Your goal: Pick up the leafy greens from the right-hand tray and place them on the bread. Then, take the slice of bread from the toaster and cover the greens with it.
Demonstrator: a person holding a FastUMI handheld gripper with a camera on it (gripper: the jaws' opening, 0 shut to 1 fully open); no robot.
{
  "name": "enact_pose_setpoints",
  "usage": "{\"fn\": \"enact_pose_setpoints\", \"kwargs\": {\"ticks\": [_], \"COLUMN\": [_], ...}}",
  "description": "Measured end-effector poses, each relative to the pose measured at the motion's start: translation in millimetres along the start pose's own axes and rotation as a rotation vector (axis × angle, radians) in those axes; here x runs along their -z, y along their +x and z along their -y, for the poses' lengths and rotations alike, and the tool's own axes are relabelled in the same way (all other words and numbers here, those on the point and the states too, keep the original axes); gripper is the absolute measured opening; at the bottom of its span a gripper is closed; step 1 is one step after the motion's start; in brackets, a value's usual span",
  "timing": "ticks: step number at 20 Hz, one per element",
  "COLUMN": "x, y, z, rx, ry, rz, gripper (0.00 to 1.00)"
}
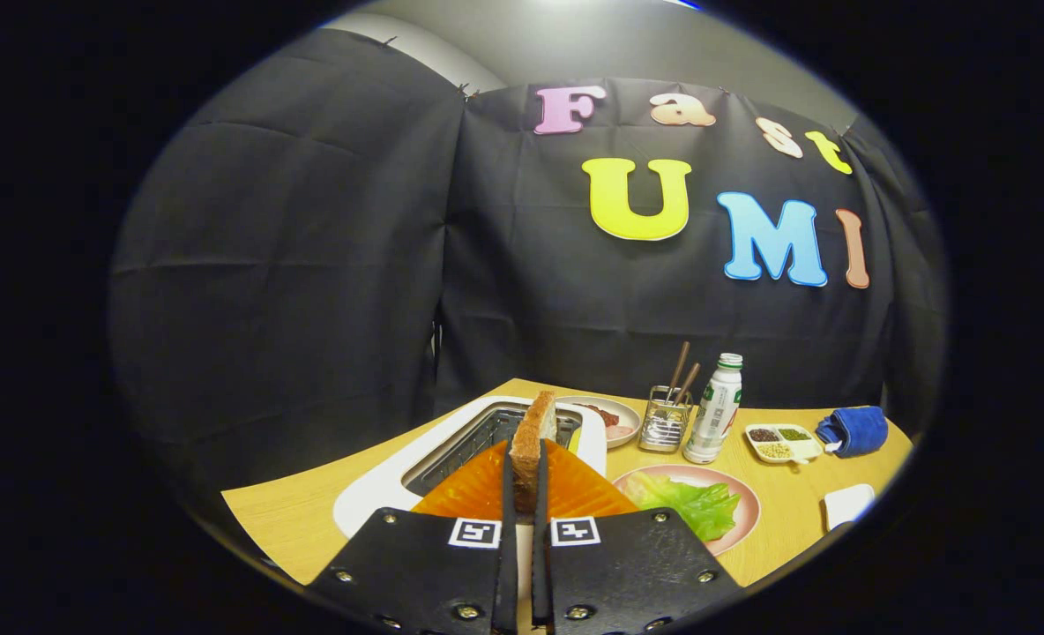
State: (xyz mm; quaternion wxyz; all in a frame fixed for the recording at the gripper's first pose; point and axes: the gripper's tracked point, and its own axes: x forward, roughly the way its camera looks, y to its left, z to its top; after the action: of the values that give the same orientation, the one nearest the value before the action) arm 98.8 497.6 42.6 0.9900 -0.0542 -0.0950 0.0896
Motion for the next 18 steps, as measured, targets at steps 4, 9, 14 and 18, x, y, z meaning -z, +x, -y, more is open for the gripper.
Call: {"fn": "enact_pose_setpoints", "kwargs": {"ticks": [4, 9, 14, 18], "x": [-17, -51, -88, -95], "y": [-4, -11, -26, -33], "z": [-1, 6, 23, 41], "rx": [-0.018, -0.009, 0.013, 0.021], "ry": [0.020, 0.031, 0.019, 0.014], "rz": [0.021, 0.079, 0.148, 0.160], "gripper": [0.06, 0.06, 0.06, 0.06]}}
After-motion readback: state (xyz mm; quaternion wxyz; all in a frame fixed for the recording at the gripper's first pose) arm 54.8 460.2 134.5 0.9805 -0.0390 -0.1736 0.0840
